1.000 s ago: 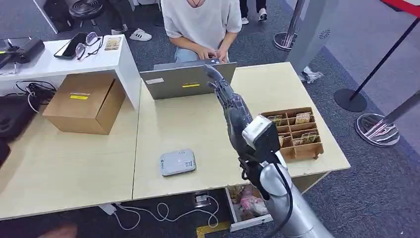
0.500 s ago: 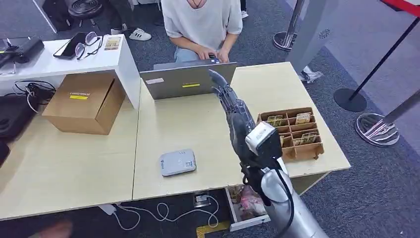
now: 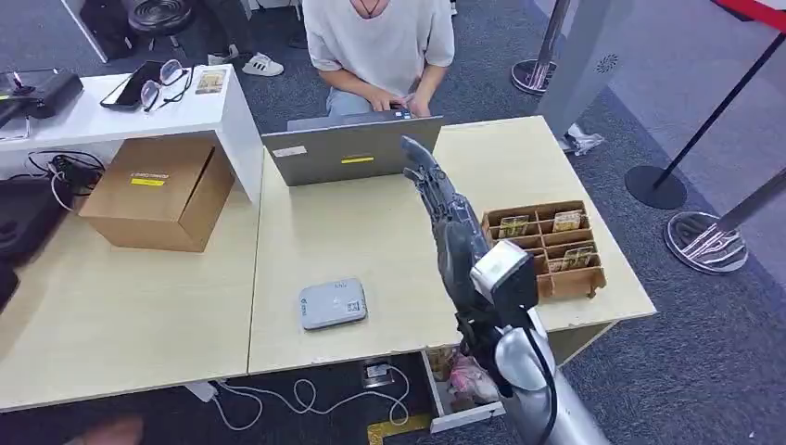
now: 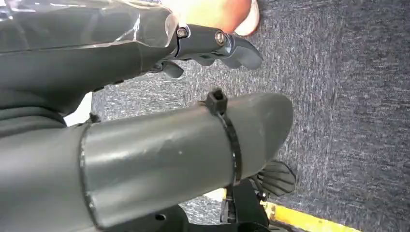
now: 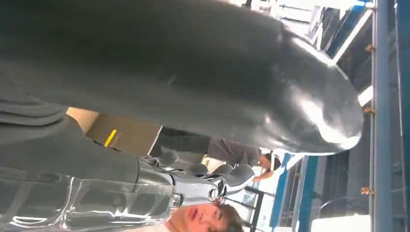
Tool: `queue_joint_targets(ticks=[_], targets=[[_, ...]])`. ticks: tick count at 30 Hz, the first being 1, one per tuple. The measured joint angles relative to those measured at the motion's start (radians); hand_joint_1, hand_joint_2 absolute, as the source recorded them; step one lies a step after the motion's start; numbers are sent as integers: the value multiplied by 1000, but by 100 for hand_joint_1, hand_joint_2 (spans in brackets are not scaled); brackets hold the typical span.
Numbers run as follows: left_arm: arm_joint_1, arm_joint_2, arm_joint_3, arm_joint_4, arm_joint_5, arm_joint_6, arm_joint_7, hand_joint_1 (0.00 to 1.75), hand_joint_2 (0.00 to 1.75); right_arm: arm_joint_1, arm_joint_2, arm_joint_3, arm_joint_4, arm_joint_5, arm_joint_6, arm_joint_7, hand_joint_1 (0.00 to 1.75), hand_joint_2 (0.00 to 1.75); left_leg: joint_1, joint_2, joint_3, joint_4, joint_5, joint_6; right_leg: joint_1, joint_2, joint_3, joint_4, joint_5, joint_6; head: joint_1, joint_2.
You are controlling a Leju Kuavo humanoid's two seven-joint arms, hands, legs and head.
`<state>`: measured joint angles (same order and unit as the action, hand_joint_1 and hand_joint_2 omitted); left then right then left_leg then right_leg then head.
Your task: Pass the card to the sensor for recognition and then transmit it.
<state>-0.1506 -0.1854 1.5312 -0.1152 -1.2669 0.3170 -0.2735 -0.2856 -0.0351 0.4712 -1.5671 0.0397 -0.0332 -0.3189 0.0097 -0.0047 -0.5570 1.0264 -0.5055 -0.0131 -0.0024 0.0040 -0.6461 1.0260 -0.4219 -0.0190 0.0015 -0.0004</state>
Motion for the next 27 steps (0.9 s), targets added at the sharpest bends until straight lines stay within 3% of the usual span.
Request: queue_joint_targets(ticks=[2, 3, 5, 6, 8, 9, 13, 20, 27], targets=[[0, 2, 0, 0, -4, -4, -2, 0, 0, 16, -1, -10, -14, 10, -5, 0, 0, 0, 0, 0, 0, 0, 0, 0, 0, 0, 0, 0, 0, 0, 0, 0], [0, 2, 0, 0, -8, -4, -3, 0, 0, 22, -1, -12, -20, 13, -6, 0, 0, 175, 0, 0, 0, 0, 0, 0, 0, 0, 0, 0, 0, 0, 0, 0], [0, 3, 0, 0, -10, -7, -3, 0, 0, 35, -2, -15, -32, 18, -7, 0, 0, 175, 0, 0, 0, 0, 0, 0, 0, 0, 0, 0, 0, 0, 0, 0], [0, 4, 0, 0, -11, -8, -3, 0, 0, 40, -3, -16, -36, 24, -9, 0, 0, 0, 0, 0, 0, 0, -1, 1, 0, 0, 0, 0, 0, 0, 0, 0], [4, 4, 0, 0, -13, -11, -7, 0, 0, 47, -4, -19, -40, 67, -32, 6, 0, 0, 0, 0, 0, 0, -1, 1, 0, 0, 0, 0, 0, 0, 0, 0], [5, 6, 0, 0, -19, -27, -5, 0, 0, 48, -4, -21, -39, 95, -46, 18, 0, 175, 0, 0, -1, 0, -1, 1, 0, 0, 0, 0, 0, 0, 0, 0], [5, 22, 0, 0, -27, -77, 22, 0, 0, 27, -4, -27, 22, 202, -99, 56, 0, 175, 0, 0, -1, 0, 0, 1, 0, 0, 0, 0, 0, 0, 0, 0], [8, 31, 0, 0, -19, -78, 27, 0, 0, -11, -9, -27, 138, 435, -207, 105, 0, 175, 0, 0, -1, 0, 0, 0, 0, 0, 0, 0, 0, 0, 0, 0], [4, 29, 0, 0, -5, -65, 29, 0, 0, -58, -19, -14, 223, 668, -256, 183, 0, 175, 0, 0, -1, 0, 0, 0, 0, 0, 0, 0, 0, 0, 0, 0]])
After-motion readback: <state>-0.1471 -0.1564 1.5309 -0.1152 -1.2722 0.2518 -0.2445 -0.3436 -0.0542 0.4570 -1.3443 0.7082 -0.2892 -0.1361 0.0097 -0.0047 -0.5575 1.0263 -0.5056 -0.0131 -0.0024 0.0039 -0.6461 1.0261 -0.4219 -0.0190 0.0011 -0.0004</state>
